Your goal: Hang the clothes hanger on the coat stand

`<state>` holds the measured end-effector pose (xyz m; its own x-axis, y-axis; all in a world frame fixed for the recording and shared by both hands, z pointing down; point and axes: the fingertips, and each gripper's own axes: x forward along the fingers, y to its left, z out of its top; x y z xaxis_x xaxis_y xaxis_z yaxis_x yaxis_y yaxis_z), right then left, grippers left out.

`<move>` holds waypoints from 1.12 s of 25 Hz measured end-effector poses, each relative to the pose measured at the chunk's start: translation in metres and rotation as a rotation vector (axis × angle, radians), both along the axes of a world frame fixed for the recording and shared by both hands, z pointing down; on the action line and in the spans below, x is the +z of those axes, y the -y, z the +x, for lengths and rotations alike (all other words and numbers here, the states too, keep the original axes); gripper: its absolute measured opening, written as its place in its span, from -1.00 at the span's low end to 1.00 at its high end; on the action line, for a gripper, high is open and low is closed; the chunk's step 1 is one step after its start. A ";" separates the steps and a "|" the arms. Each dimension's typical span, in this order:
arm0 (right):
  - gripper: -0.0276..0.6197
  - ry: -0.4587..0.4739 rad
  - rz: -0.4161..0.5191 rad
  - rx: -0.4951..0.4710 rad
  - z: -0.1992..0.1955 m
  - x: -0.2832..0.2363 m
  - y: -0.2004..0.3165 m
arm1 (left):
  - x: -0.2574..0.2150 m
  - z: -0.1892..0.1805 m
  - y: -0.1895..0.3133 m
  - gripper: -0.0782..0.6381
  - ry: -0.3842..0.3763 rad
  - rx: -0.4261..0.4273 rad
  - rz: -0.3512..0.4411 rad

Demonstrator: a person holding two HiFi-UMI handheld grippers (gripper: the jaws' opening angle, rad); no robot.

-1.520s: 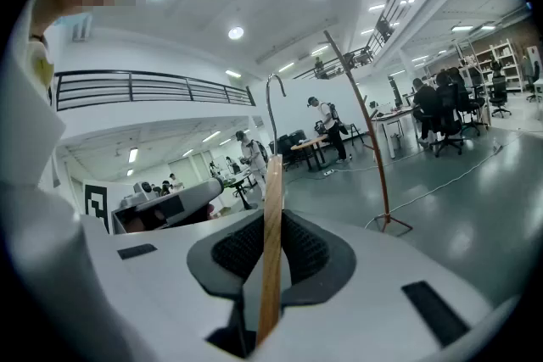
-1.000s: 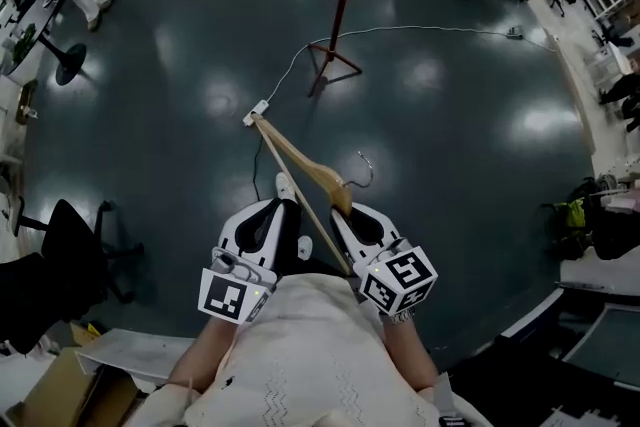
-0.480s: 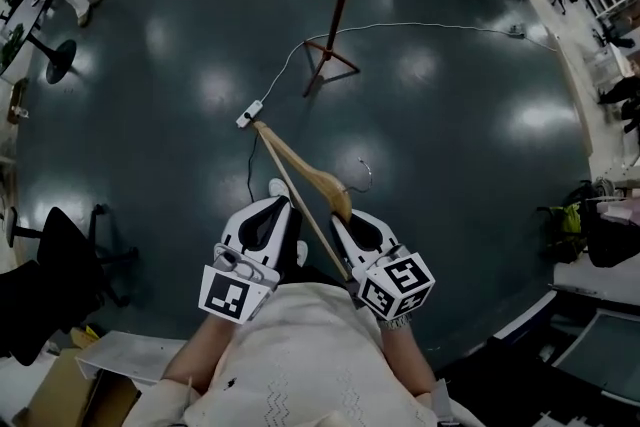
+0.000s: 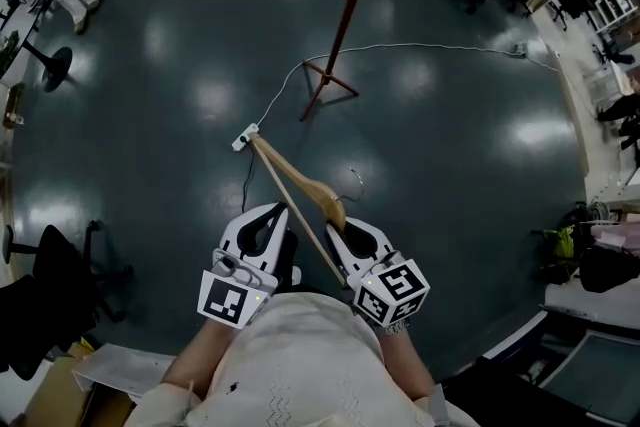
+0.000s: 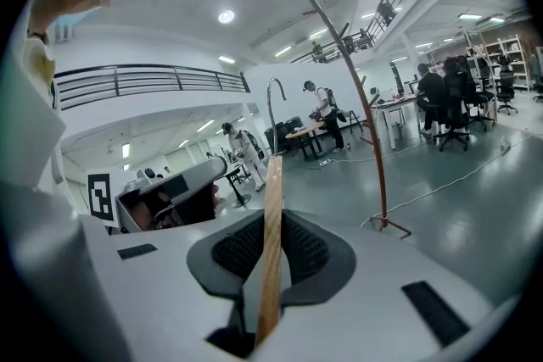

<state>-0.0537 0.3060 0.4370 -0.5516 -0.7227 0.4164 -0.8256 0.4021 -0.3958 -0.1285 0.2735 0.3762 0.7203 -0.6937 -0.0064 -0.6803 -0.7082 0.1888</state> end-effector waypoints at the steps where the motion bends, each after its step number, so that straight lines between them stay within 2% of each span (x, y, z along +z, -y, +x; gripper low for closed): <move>1: -0.70 -0.005 0.003 -0.006 0.000 -0.001 0.011 | 0.000 0.001 0.010 -0.75 0.005 0.005 0.004; 3: -0.70 -0.011 0.007 -0.011 0.001 -0.004 0.032 | -0.001 0.003 0.031 -0.75 0.007 0.009 0.010; 6: -0.70 -0.010 0.006 0.000 0.004 -0.007 0.063 | -0.010 0.005 0.065 -0.75 -0.037 -0.016 -0.008; 10: -0.70 -0.020 0.015 0.027 0.008 -0.011 0.101 | -0.009 0.010 0.098 -0.75 0.000 0.049 0.003; 14: -0.70 0.002 0.034 0.058 0.017 -0.015 0.127 | -0.015 0.019 0.132 -0.75 -0.011 0.046 0.011; 22: -0.70 -0.009 0.049 0.067 0.028 -0.018 0.171 | -0.028 0.027 0.173 -0.75 -0.029 0.039 0.032; 28: -0.70 -0.004 0.051 0.028 0.028 -0.014 0.200 | -0.026 0.024 0.195 -0.75 -0.010 0.015 0.036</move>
<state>-0.0254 0.1060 0.4228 -0.5291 -0.7581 0.3812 -0.8385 0.3981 -0.3721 -0.1045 0.0781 0.3504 0.7305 -0.6818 -0.0381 -0.6677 -0.7248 0.1699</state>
